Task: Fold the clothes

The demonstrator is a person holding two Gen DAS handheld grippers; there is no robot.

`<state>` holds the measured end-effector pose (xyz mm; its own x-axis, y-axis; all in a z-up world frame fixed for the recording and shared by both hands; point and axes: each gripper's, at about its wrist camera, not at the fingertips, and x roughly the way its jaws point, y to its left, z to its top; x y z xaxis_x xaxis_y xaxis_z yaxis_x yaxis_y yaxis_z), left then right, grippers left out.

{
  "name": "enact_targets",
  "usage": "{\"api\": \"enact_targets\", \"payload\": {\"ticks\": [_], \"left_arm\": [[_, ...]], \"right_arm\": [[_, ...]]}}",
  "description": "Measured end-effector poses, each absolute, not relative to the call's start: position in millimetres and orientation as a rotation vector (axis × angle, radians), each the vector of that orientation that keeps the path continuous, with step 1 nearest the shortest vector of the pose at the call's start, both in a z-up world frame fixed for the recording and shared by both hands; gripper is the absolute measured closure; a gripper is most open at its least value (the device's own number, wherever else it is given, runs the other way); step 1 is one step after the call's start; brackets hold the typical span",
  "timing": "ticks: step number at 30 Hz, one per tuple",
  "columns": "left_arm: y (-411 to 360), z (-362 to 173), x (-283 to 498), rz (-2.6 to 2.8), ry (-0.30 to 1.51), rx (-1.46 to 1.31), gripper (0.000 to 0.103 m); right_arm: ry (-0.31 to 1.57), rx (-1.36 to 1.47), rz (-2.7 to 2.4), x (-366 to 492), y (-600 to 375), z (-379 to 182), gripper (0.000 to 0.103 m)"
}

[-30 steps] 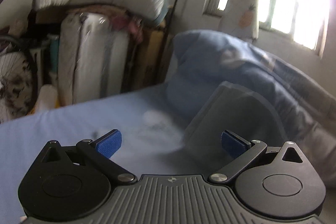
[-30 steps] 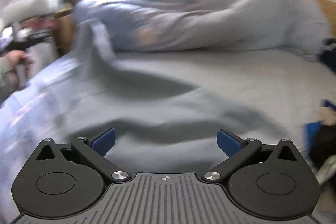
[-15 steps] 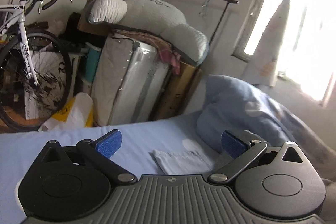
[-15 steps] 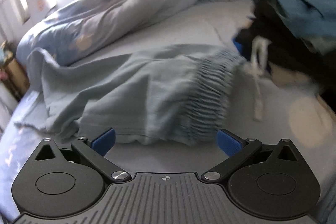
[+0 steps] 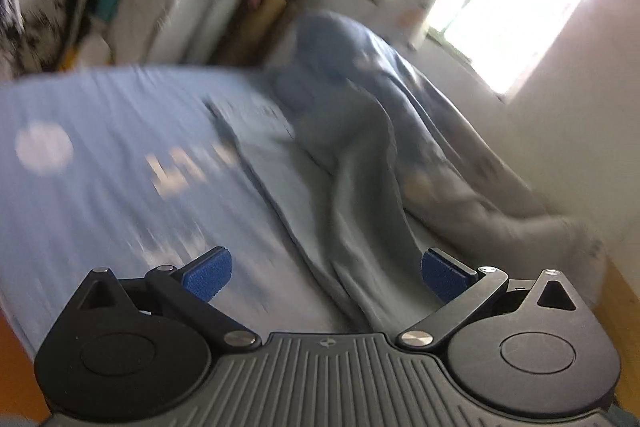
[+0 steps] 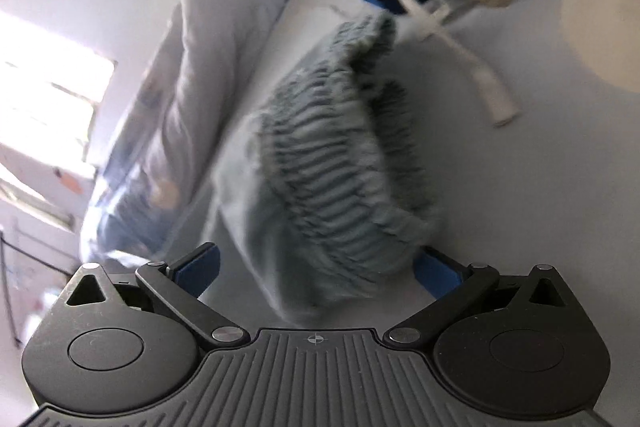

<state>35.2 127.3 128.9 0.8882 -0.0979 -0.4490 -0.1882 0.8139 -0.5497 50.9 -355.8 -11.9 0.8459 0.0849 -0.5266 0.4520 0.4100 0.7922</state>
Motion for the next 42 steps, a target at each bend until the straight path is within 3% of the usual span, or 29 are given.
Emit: {"api": "enact_targets", "payload": {"ticks": [8, 11, 12, 23, 32, 42], "left_arm": [[91, 92, 52, -0.041, 0.605, -0.724, 0.0], [92, 83, 56, -0.032, 0.629, -0.744, 0.0], [94, 81, 53, -0.025, 0.637, -0.763, 0.0], [78, 13, 81, -0.195, 0.858, -1.042, 0.0], [7, -15, 161, -0.374, 0.874, -1.094, 0.0], [73, -49, 219, -0.263, 0.799, -1.258, 0.0]], "right_arm": [[0.499, 1.195, -0.307, 81, -349, -31, 0.002], [0.544, 1.173, -0.318, 94, -353, -29, 0.056], [0.552, 1.19, -0.282, 96, -357, -28, 0.059], [0.504, 1.021, -0.069, 47, -352, 43, 0.065], [0.512, 0.988, -0.06, 26, -358, 64, 0.065], [0.498, 0.988, -0.119, -18, -415, 67, 0.065]]}}
